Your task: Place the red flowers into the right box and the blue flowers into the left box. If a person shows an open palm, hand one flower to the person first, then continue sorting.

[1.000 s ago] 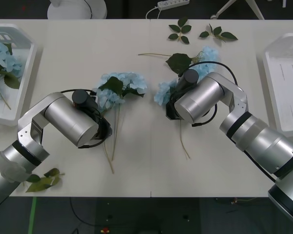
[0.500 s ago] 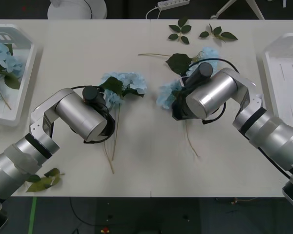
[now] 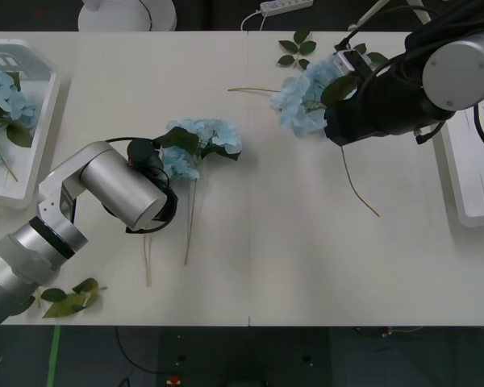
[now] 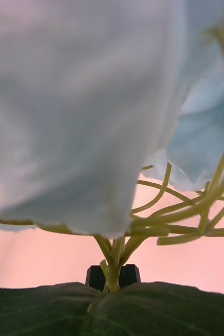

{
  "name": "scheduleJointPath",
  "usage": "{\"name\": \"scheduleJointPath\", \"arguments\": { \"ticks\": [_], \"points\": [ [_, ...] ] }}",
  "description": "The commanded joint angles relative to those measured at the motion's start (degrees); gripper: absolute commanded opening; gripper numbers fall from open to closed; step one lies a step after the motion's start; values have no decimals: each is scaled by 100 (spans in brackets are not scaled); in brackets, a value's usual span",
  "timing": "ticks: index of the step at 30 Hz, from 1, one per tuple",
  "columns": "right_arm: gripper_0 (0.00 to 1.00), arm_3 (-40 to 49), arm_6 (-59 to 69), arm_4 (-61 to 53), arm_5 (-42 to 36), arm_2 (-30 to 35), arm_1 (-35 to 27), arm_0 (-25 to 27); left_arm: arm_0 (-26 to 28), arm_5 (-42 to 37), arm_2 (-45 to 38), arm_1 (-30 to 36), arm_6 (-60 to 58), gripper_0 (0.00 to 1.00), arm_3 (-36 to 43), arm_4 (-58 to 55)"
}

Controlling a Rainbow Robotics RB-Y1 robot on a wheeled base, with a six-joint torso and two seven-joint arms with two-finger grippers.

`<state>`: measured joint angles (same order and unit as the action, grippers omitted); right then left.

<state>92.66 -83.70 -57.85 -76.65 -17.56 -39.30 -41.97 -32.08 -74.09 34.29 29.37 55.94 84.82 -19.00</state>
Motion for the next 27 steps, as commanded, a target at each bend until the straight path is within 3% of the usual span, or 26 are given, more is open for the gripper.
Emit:
{"name": "scheduleJointPath", "arguments": {
  "ticks": [1, 10, 15, 21, 27],
  "points": [
    [0, 270, -621, -640, 520, 367, -227, -75, 53, -439, -440, 824, 277, 0, 509, -289],
    [0, 261, -1544, -2371, 1873, 367, -200, -312, 18, -1371, -1899, 2231, 409, 0, 1493, -1396],
    [0, 261, -2168, -3004, 2673, 86, -86, -461, -273, -2065, -2673, 2872, 980, 0, 1731, -1124],
    [0, 261, -2634, -3540, 3904, -617, 46, -655, -273, -1951, -2840, 3558, 1560, 0, 1291, -447],
    [0, 261, -3047, -3892, 5161, -1312, 353, -857, 26, -1274, -2892, 3760, 2000, 0, 140, -509]
  ]
}}
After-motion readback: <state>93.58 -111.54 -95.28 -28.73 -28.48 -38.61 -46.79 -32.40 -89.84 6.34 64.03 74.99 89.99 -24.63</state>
